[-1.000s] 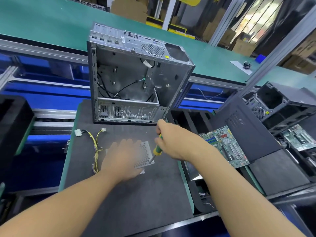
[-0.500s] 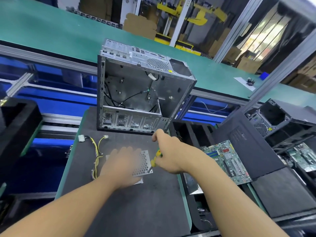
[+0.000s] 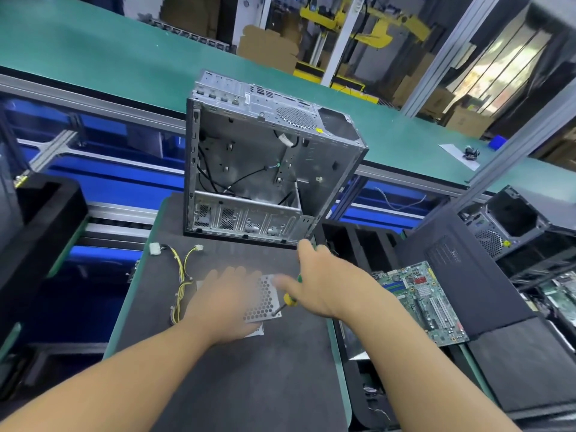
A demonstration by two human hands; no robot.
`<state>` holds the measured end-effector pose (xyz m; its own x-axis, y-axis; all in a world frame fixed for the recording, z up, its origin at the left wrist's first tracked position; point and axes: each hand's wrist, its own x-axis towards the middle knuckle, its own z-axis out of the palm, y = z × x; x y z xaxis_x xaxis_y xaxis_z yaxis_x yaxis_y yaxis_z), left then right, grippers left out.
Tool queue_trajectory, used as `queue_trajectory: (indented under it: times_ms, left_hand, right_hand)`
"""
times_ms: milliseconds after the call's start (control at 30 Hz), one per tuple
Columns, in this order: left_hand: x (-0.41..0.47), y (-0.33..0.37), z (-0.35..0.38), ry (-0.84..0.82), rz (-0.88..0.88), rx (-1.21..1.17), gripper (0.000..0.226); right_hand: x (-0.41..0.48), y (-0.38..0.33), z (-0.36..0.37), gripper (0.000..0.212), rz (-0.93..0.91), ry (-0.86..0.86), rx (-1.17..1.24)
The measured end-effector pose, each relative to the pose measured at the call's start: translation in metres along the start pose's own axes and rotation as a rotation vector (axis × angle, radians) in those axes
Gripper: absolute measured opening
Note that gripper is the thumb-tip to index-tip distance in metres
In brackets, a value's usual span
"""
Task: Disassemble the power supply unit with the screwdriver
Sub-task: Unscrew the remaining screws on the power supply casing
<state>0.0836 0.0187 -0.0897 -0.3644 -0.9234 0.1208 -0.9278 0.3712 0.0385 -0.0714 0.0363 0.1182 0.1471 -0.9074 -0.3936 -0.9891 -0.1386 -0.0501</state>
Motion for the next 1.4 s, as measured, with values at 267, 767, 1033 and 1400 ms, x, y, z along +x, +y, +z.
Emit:
queue_trajectory:
  times_ms: [267, 767, 1033, 1400]
  left_hand:
    - [0.0018, -0.0011, 0.0021, -0.012, -0.003, 0.006, 0.1]
    - [-0.0012, 0.001, 0.001, 0.042, 0.016, 0.004, 0.096]
    - [0.0014, -0.0004, 0.0028, -0.012, -0.011, 0.002, 0.1]
    - [0.001, -0.0005, 0.0025, 0.002, 0.0, -0.004, 0.101]
  right_hand:
    - [0.0013, 0.0052, -0.0024, 0.024, -0.134, -0.027, 0.039]
    - [-0.0035, 0.001, 0.0053, 0.037, -0.1, 0.051, 0.029]
    - [-0.0001, 0.0038, 0.0009, 0.027, -0.178, 0.016, 0.09]
    - [-0.0005, 0.0054, 0.0037, 0.015, -0.116, 0.058, 0.005]
